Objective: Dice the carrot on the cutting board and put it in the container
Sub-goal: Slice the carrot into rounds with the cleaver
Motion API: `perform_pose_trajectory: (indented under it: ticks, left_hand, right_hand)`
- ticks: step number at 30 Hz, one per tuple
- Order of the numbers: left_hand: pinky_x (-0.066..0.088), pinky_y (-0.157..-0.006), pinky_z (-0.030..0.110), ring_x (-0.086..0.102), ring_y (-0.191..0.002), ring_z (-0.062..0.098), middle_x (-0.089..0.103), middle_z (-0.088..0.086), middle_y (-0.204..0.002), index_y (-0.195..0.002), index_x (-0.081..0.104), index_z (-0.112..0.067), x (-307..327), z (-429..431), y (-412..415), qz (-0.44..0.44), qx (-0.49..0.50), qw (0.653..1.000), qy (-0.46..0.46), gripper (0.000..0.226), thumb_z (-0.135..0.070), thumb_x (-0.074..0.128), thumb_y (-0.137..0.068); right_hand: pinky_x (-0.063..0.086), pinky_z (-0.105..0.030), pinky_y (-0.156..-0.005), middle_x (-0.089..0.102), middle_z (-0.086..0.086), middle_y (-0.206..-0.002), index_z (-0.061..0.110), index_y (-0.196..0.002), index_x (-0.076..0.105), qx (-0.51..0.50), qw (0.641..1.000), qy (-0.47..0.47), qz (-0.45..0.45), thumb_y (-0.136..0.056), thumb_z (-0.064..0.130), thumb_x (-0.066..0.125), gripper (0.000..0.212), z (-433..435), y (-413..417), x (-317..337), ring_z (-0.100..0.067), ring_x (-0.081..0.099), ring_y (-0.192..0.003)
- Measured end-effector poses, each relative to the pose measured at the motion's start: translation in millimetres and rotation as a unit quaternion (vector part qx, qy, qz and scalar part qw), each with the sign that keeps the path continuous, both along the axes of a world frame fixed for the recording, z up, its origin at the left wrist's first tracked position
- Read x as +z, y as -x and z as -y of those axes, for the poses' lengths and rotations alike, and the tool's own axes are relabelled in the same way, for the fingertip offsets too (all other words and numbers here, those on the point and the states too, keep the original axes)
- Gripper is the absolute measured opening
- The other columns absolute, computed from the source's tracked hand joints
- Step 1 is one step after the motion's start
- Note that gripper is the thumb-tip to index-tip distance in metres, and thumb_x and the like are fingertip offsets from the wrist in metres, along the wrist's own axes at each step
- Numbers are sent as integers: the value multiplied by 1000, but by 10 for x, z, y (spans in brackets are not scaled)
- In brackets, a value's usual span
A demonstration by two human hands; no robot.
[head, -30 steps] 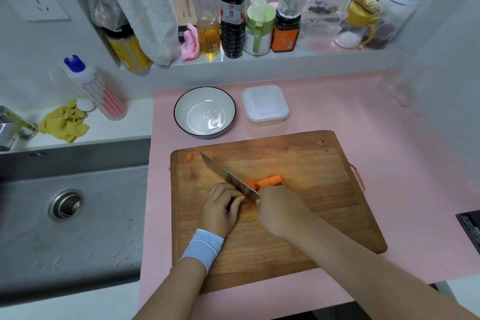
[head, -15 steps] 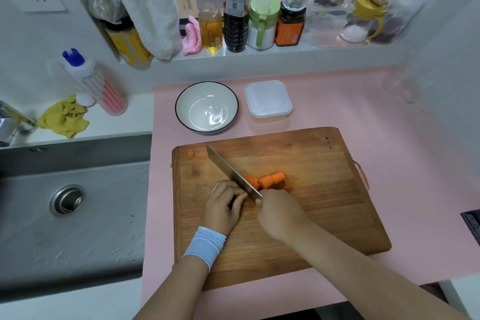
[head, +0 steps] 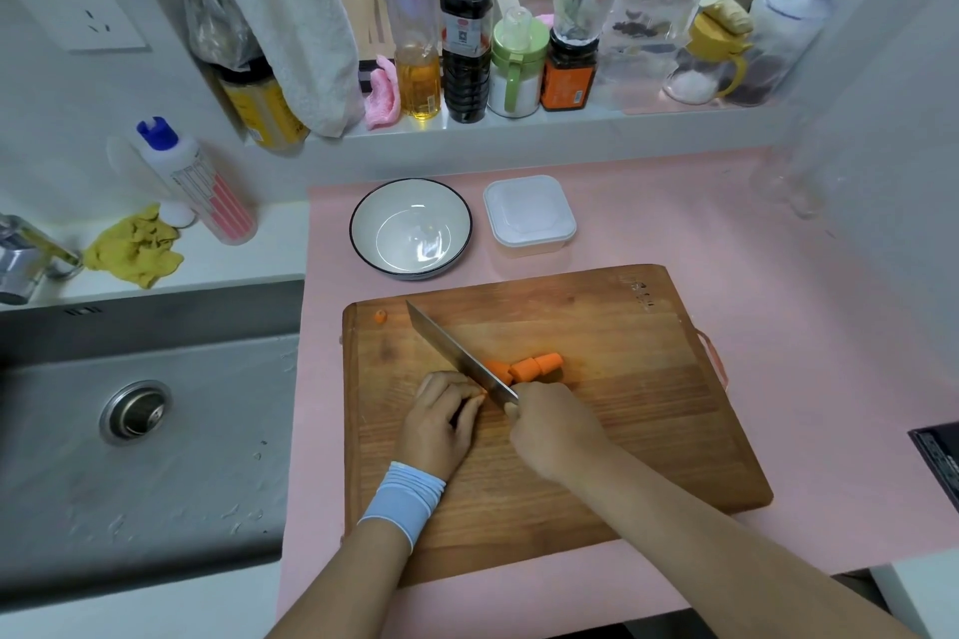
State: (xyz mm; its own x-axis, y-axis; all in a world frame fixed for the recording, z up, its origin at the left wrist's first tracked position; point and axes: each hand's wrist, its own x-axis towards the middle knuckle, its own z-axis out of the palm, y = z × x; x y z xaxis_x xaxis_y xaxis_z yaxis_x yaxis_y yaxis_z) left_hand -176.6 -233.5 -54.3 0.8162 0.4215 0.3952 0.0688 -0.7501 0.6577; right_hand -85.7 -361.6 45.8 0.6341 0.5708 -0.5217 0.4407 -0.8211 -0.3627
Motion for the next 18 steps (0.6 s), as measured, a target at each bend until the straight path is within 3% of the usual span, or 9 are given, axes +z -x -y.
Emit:
perform_pose_trajectory:
  ticks: [6,11,18]
  left_hand:
    - [46,-88,18,57,-91,8,63,1,-90,-86,72,-7,-14,-15,-9,13,5,1000,5,11,1,75,-80]
    - [43,-87,13,52,-91,1,62,0,-87,-83,71,-7,-15,-11,-12,18,10,1000,10,12,1,77,-77]
    - [44,-87,14,57,-90,8,63,0,-89,-83,71,-8,-7,-18,-8,20,4,1000,20,10,1,75,-79]
  right_hand:
    - [39,-32,-64,66,-3,-95,22,-108,64,2,999,-24,33,-104,30,41,25,77,57,84,-24,57,-78]
    - [39,-33,-64,66,-3,-95,22,-108,63,6,998,-27,50,-104,31,41,24,93,78,165,-25,58,-80]
    - [36,-32,-64,67,-3,-97,22,-106,63,17,998,-20,55,-103,30,42,23,118,109,245,-26,60,-85]
